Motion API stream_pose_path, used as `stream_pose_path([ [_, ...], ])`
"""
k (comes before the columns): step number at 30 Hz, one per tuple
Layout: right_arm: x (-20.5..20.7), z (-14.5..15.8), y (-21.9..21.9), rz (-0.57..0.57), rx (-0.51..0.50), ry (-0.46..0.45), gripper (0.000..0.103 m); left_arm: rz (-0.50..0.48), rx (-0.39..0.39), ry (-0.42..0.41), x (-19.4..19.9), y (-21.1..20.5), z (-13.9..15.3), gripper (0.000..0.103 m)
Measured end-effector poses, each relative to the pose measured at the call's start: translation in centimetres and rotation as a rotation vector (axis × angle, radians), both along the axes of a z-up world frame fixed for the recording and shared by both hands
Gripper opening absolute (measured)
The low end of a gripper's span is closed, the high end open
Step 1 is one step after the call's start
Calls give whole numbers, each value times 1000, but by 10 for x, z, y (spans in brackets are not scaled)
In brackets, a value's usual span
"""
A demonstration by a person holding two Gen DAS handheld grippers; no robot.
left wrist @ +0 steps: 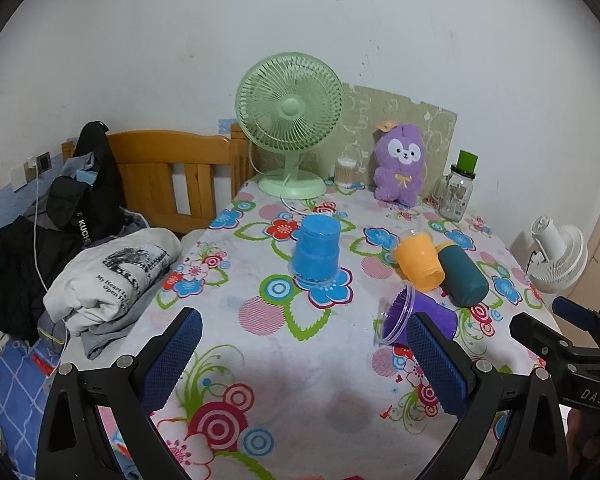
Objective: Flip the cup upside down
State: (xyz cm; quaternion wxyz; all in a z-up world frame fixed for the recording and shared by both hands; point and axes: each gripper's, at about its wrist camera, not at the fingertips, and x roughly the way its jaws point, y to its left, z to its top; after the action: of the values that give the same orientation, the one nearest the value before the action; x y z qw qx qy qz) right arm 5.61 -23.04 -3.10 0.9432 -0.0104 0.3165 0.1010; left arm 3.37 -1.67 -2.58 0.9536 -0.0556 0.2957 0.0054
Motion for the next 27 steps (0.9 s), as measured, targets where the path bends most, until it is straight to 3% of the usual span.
stream_pose_path([
  [15,109,-24,-35,-63,-56,113,103,-65,15,62,90,-31,-15,103],
  [27,188,-68,-58,-101,-105,245,103,-58,8,133,137,-40,-38,103],
])
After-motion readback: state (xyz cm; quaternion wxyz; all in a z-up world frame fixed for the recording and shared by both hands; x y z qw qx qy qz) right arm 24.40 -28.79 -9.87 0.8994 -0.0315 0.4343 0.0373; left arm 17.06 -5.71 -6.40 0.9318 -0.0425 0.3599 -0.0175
